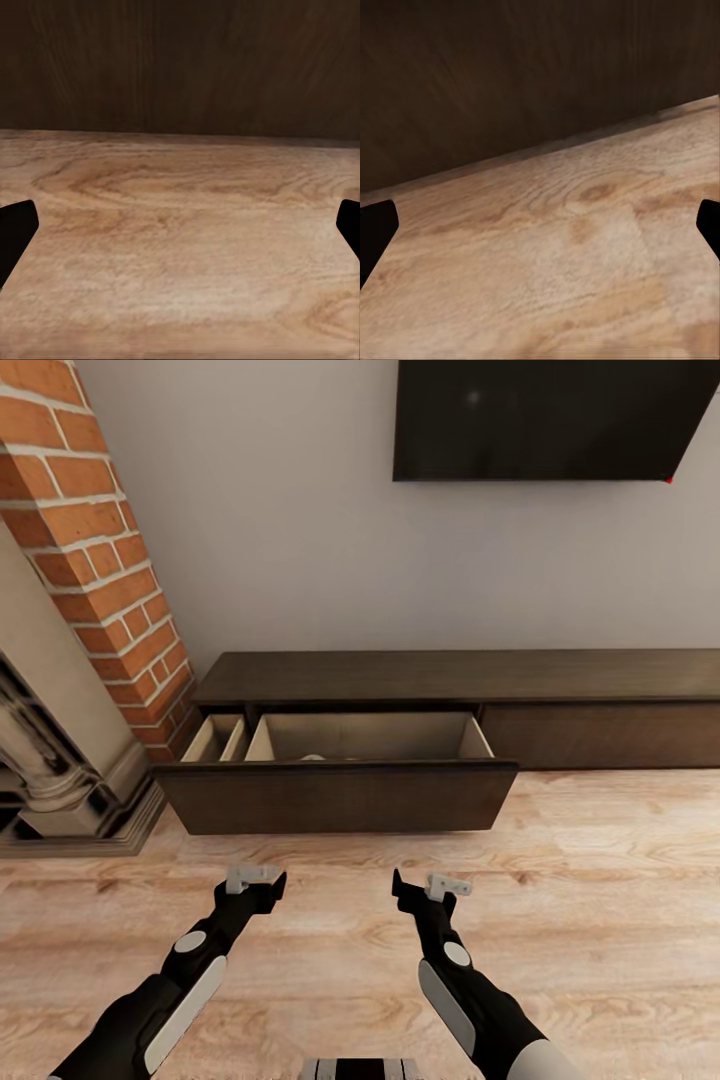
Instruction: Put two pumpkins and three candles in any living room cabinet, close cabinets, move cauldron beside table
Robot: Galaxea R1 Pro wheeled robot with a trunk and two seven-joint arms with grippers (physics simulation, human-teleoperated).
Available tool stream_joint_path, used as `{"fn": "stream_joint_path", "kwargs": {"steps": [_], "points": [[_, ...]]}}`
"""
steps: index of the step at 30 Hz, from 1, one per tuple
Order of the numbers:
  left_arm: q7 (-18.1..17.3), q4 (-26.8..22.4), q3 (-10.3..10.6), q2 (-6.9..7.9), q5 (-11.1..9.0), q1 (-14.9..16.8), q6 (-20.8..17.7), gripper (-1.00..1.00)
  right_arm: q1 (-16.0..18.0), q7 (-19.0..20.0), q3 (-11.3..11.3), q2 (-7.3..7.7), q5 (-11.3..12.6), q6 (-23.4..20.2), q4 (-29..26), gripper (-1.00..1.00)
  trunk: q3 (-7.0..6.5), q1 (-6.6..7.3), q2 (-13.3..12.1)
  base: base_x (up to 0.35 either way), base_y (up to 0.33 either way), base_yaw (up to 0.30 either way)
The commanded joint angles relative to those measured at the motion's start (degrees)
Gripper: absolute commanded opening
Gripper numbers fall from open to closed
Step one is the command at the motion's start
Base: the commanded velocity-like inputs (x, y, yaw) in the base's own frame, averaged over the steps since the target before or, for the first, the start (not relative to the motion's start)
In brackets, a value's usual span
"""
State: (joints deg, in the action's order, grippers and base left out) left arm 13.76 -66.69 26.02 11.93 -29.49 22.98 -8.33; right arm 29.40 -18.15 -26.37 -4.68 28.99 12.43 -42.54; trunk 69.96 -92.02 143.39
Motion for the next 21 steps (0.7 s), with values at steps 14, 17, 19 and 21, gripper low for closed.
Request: {"fn": "stream_joint_path", "kwargs": {"steps": [14, 17, 19, 21], "points": [[0.7, -0.2, -5.2, -0.18, -0.5, 0.1, -0.1, 1.0, 0.1, -0.3, -0.3, 0.04, 0.5, 0.4, 0.0, 1.0, 2.71, -0.3, 0.2, 0.0, 0.0, 0.0], [0.7, -0.1, -5.6, -0.26, -0.5, 0.1, -0.1, 1.0, 0.0, -0.3, -0.4, 0.03, 0.5, 0.5, 0.0, 1.0, 2.71, -0.3, 0.2, 0.0, 0.0, 0.0], [0.7, -0.1, -5.6, -0.25, -0.5, 0.0, -0.1, 1.0, 0.1, -0.3, -0.4, 0.03, 0.5, 0.6, 0.0, 1.0, 2.71, -0.3, 0.2, 0.0, 0.0, 0.0], [0.7, 0.1, -5.8, -0.28, -0.5, 0.0, -0.1, 1.0, 0.1, -0.3, -0.4, 0.02, 0.5, 1.7, 0.0, 1.0, 2.71, -0.3, 0.2, 0.0, 0.0, 0.0]]}}
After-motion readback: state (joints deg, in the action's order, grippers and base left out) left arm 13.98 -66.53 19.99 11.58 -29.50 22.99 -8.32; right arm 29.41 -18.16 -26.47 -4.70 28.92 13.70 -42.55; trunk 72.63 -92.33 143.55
